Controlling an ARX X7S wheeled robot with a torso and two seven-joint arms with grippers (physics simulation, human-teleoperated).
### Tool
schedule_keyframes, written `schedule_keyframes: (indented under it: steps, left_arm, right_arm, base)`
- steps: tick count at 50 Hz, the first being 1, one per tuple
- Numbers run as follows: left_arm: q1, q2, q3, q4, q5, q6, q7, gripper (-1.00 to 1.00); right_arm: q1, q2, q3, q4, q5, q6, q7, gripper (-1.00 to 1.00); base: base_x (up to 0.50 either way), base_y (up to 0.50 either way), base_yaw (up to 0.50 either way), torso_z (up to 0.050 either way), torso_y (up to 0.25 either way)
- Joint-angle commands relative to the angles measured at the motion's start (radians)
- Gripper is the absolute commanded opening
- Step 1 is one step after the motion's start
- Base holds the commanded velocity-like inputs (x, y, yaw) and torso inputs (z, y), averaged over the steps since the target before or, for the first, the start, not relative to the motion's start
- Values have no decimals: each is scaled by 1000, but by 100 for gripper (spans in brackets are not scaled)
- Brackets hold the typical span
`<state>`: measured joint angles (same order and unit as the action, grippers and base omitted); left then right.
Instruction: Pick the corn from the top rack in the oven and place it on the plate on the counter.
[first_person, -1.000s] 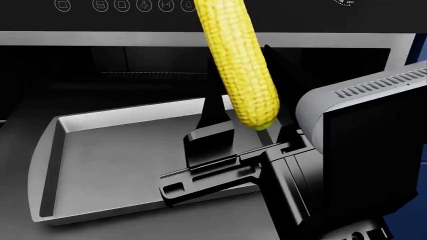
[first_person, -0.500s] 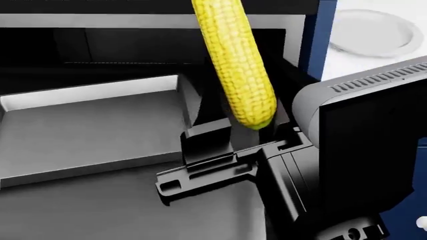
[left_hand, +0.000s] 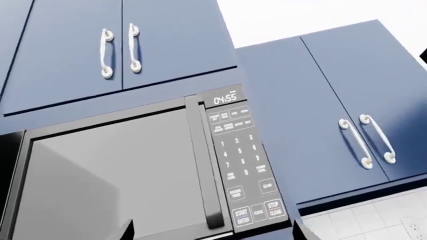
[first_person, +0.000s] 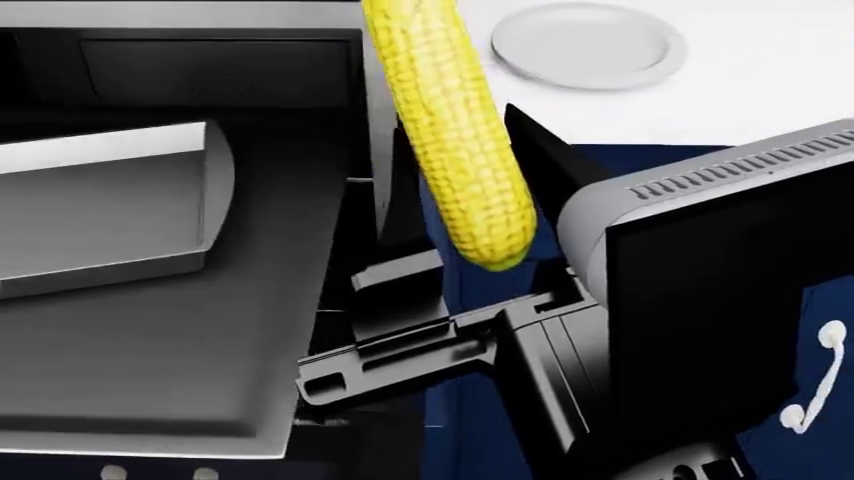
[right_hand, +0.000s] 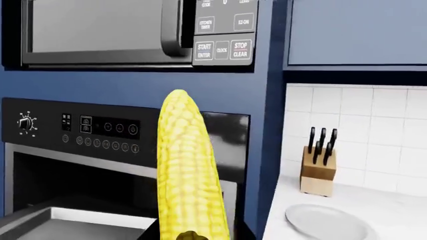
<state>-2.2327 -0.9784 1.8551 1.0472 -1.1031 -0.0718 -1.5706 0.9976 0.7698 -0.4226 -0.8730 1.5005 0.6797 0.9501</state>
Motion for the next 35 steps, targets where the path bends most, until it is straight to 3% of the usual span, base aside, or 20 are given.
schedule_keyframes:
  steps: [1,8,35]
  left_arm:
    - [11,-1,4,0,8,2,0,100]
    - [-36,-10,56,0,13,32,0,100]
    - [35,13,-45,0,-7,-16,0,100]
  right_arm:
    - [12,-19,-12,-3,-10,16,11,-100]
    - [23,-37,-34,-13,-10,30,26,-100]
    - [-9,-36,-43,-19,-44,23,0,-100]
  base:
    - [0,-500,0,0,0]
    - [6,-500,0,0,0]
    - [112,-500,0,0,0]
